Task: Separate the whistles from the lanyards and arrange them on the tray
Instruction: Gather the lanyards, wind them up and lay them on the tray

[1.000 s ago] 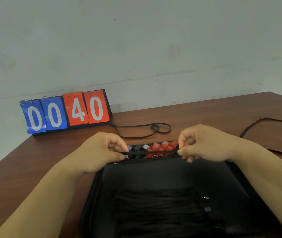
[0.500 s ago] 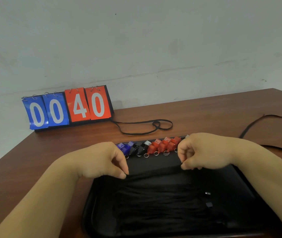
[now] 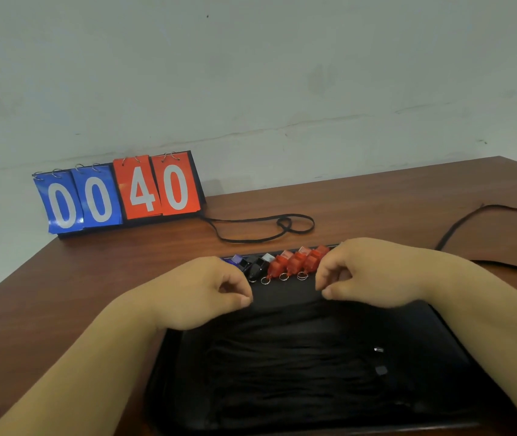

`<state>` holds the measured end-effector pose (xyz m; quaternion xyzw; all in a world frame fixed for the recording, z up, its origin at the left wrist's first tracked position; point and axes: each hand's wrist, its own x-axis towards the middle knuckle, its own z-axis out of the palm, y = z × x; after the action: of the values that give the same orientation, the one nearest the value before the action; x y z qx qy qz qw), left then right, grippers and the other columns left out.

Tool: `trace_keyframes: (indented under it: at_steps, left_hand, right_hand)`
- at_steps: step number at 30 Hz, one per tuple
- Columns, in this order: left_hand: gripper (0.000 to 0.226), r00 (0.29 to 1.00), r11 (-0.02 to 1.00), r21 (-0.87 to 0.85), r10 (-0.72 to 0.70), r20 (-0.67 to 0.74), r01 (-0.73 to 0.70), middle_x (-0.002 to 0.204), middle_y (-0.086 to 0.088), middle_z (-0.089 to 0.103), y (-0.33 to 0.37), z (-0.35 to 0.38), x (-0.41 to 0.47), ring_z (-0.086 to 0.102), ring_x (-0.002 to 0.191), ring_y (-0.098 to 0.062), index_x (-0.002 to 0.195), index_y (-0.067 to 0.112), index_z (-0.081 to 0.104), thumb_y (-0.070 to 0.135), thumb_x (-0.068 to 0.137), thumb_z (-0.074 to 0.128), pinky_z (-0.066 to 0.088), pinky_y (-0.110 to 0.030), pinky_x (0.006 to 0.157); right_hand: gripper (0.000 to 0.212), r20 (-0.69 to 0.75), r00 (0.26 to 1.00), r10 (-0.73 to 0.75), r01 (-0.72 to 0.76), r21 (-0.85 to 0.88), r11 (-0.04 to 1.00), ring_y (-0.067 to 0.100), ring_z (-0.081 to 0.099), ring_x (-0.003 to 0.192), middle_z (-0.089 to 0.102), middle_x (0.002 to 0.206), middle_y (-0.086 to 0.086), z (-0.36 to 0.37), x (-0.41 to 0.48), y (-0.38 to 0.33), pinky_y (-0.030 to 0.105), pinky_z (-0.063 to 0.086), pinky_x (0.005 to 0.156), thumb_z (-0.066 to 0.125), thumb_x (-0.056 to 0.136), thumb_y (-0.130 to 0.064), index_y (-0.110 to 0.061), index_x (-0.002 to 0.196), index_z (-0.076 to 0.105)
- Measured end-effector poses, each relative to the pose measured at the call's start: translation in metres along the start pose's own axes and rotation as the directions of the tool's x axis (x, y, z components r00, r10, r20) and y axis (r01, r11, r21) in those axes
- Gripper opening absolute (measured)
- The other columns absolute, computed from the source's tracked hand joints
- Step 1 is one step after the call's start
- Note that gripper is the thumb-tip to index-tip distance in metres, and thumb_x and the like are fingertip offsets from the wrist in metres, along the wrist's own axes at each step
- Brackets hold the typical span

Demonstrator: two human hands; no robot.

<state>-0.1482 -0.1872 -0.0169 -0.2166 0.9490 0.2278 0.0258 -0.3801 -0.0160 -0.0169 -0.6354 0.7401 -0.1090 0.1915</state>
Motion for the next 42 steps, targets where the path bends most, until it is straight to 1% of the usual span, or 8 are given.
trace_keyframes:
  at_steps: [6, 13, 20, 24, 29, 33, 37, 42]
  left_hand:
    - [0.008, 0.997, 0.997, -0.071, 0.023, 0.079, -0.017, 0.089, 0.018, 0.076, 0.004, 0.003, -0.001, 0.071, 0.086, 0.000, 0.092, 0.032, 0.079, 0.033, 0.094, 0.072, 0.057, -0.024, 0.087]
    - [0.008, 0.979, 0.995, -0.091, 0.052, 0.195, -0.035, 0.085, 0.027, 0.072, 0.005, -0.001, -0.003, 0.066, 0.082, 0.008, 0.098, 0.029, 0.079, 0.024, 0.094, 0.073, 0.048, -0.008, 0.074]
    - [0.008, 0.981, 0.995, -0.090, 0.055, 0.184, -0.038, 0.087, 0.024, 0.072, 0.003, -0.001, -0.005, 0.067, 0.082, 0.005, 0.098, 0.032, 0.078, 0.028, 0.092, 0.075, 0.049, -0.012, 0.075]
    - [0.007, 0.984, 0.993, -0.115, 0.048, 0.171, -0.028, 0.091, 0.017, 0.074, 0.003, -0.001, -0.004, 0.069, 0.085, -0.001, 0.098, 0.033, 0.078, 0.029, 0.092, 0.075, 0.053, -0.018, 0.080]
    - [0.007, 0.986, 0.992, -0.126, 0.050, 0.161, -0.029, 0.092, 0.017, 0.074, 0.004, 0.000, -0.004, 0.069, 0.086, -0.001, 0.098, 0.033, 0.078, 0.030, 0.093, 0.074, 0.053, -0.018, 0.080]
    - [0.005, 0.996, 0.987, -0.151, 0.063, 0.068, -0.052, 0.087, 0.014, 0.075, 0.004, 0.000, -0.002, 0.066, 0.077, 0.001, 0.095, 0.029, 0.080, 0.027, 0.091, 0.076, 0.051, -0.015, 0.074]
    - [0.004, 0.991, 0.989, -0.123, 0.066, -0.118, -0.081, 0.085, 0.012, 0.074, 0.003, 0.000, 0.003, 0.067, 0.079, -0.004, 0.091, 0.031, 0.079, 0.029, 0.091, 0.076, 0.054, -0.020, 0.075]
    - [0.002, 0.972, 0.996, -0.081, 0.029, -0.233, -0.049, 0.079, 0.011, 0.069, 0.013, -0.011, 0.022, 0.062, 0.069, -0.001, 0.090, 0.035, 0.075, 0.035, 0.091, 0.075, 0.053, -0.030, 0.073]
  right_hand:
    - [0.006, 0.105, 0.994, -0.031, 0.026, 0.050, 0.998, -0.005, 0.065, 0.085, 0.072, 0.092, -0.017, 0.000, -0.002, 0.000, 0.016, 0.049, 0.082, 0.074, 0.091, -0.034, -0.034, 0.096, 0.077]
    - [0.011, 0.212, 0.974, -0.081, 0.055, 0.128, 0.990, -0.006, 0.067, 0.080, 0.071, 0.082, -0.025, -0.001, -0.004, -0.003, 0.013, 0.051, 0.074, 0.079, 0.088, -0.030, -0.027, 0.099, 0.079]
    - [0.013, 0.207, 0.975, -0.079, 0.044, 0.167, 0.985, 0.006, 0.071, 0.091, 0.076, 0.098, -0.015, -0.003, -0.006, -0.003, 0.023, 0.055, 0.087, 0.072, 0.093, -0.036, -0.030, 0.100, 0.080]
    - [0.012, 0.156, 0.986, -0.062, 0.041, 0.135, 0.990, -0.002, 0.069, 0.088, 0.076, 0.097, -0.017, -0.005, -0.007, -0.001, 0.016, 0.050, 0.081, 0.073, 0.091, -0.039, -0.032, 0.098, 0.080]
    - [0.009, 0.111, 0.991, -0.072, 0.054, 0.160, 0.986, 0.000, 0.070, 0.090, 0.076, 0.095, -0.017, -0.012, -0.011, 0.001, 0.025, 0.055, 0.090, 0.075, 0.090, -0.038, -0.033, 0.094, 0.081]
    - [0.007, 0.030, 0.996, -0.083, 0.076, 0.175, 0.982, 0.003, 0.071, 0.087, 0.076, 0.092, -0.017, -0.015, -0.009, 0.007, 0.028, 0.056, 0.087, 0.076, 0.088, -0.037, -0.032, 0.090, 0.081]
    - [0.005, -0.122, 0.990, -0.070, 0.091, 0.183, 0.979, -0.007, 0.065, 0.075, 0.072, 0.080, -0.026, -0.015, -0.006, 0.013, 0.013, 0.044, 0.071, 0.079, 0.086, -0.035, -0.030, 0.086, 0.080]
    - [0.005, -0.362, 0.931, 0.046, 0.038, 0.221, 0.974, -0.002, 0.067, 0.076, 0.074, 0.079, -0.016, -0.021, -0.001, 0.028, 0.021, 0.052, 0.074, 0.081, 0.082, -0.034, -0.031, 0.081, 0.077]
